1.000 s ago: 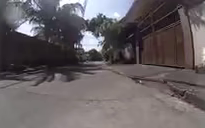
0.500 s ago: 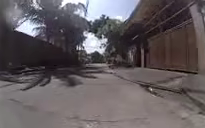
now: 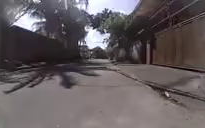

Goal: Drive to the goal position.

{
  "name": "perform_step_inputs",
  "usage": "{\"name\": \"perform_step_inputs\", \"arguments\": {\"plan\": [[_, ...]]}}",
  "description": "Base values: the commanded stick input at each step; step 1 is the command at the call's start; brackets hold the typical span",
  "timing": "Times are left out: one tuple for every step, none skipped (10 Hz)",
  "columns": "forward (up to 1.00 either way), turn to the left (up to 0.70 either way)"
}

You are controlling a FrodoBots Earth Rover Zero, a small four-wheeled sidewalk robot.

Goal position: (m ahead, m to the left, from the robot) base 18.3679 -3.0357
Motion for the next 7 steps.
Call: {"name": "perform_step_inputs", "arguments": {"plan": [[1.00,0.00],[1.00,0.00],[1.00,0.00],[1.00,0.00],[1.00,0.00],[1.00,0.00],[1.00,-0.16]]}}
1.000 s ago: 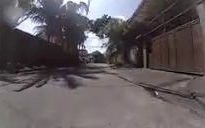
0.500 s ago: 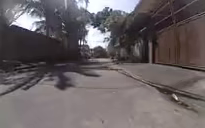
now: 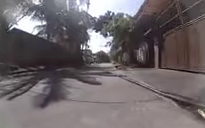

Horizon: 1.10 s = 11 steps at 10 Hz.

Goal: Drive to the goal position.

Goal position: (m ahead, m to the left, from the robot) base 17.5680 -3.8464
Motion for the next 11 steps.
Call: {"name": "perform_step_inputs", "arguments": {"plan": [[1.00,-0.38],[1.00,-0.40],[1.00,-0.40],[1.00,-0.35],[1.00,-0.10],[1.00,0.00],[1.00,0.00],[1.00,0.00],[1.00,0.00],[1.00,0.00],[1.00,0.00]]}}
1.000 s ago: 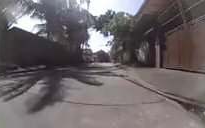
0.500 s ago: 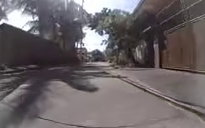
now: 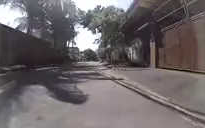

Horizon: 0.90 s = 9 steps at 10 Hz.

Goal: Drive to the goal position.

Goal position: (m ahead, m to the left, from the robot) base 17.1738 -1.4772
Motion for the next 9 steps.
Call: {"name": "perform_step_inputs", "arguments": {"plan": [[1.00,0.00],[1.00,0.00],[1.00,0.00],[1.00,0.00],[1.00,0.00],[1.00,0.00],[1.00,0.00],[1.00,0.00],[1.00,0.00]]}}
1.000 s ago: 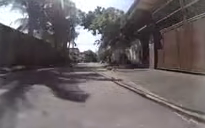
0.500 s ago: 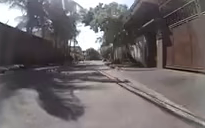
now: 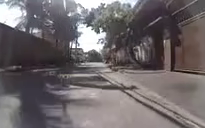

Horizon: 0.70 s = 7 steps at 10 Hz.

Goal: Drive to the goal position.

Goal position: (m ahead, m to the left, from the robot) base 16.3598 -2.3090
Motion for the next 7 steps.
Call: {"name": "perform_step_inputs", "arguments": {"plan": [[1.00,0.00],[1.00,0.00],[1.00,0.00],[1.00,0.00],[1.00,0.00],[1.00,0.00],[1.00,0.00]]}}
